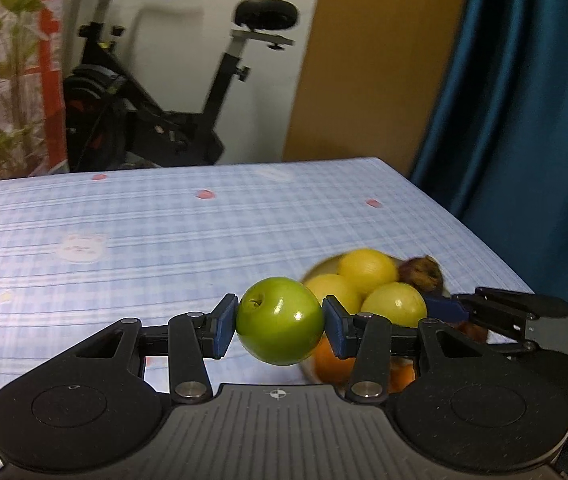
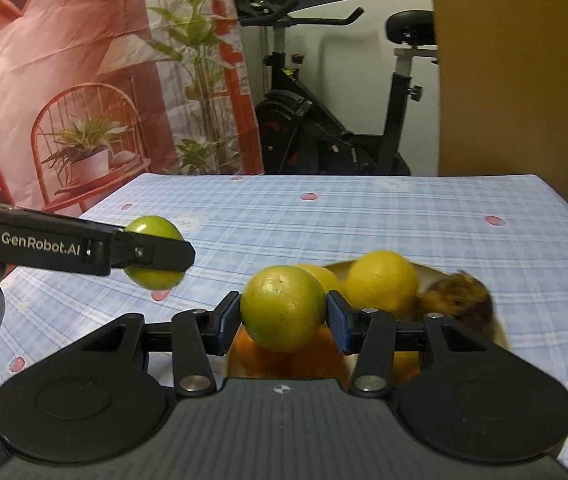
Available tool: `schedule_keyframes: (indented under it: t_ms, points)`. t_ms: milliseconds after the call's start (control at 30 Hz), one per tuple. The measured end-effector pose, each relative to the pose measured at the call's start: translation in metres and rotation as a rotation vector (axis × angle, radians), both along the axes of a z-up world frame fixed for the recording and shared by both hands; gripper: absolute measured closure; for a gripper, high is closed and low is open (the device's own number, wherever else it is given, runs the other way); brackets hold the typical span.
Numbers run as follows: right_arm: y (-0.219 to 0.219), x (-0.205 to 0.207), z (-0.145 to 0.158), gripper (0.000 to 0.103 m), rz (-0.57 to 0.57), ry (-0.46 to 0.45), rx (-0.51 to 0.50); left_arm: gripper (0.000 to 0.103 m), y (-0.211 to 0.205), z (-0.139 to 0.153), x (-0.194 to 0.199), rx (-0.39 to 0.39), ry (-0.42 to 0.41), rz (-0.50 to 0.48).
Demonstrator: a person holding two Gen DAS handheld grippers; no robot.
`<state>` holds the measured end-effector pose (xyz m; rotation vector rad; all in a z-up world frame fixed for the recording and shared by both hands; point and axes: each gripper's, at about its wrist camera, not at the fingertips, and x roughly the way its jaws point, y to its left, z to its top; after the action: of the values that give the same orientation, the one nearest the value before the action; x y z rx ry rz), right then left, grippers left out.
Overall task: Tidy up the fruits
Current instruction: 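Carry the green apple onto the fruit pile on the plate and open the left gripper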
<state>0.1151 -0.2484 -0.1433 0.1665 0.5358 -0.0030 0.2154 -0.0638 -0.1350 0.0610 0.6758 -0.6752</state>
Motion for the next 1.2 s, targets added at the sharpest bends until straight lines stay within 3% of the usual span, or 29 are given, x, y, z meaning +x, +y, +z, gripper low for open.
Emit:
schedule_keyframes:
  t_ms: [567, 800, 1000, 1200]
  points:
    - [-0.048, -0.028, -0.001, 0.055, -0.096, -0.029, 0.01, 0.054, -0.056, -0.02, -0.009, 0.089, -0.001, -0.164]
    - [-0.05, -0.032, 0.0, 0.055, -0.081, -0.04, 0.003, 0.054, -0.06, -0.027, 0.005, 0.074, 0.024, -0.157]
    - [-0.033, -0.032, -0.002, 0.055, -0.033, -0.036, -0.082, 0.054, -0.061, -0.023, 0.022, 0.006, 0.085, -0.15]
    - [-0.017, -0.029, -0.011, 0.055, 0.023, -0.012, -0.143, 0.054, -0.067, -0.023, 0.029, -0.011, 0.103, -0.154]
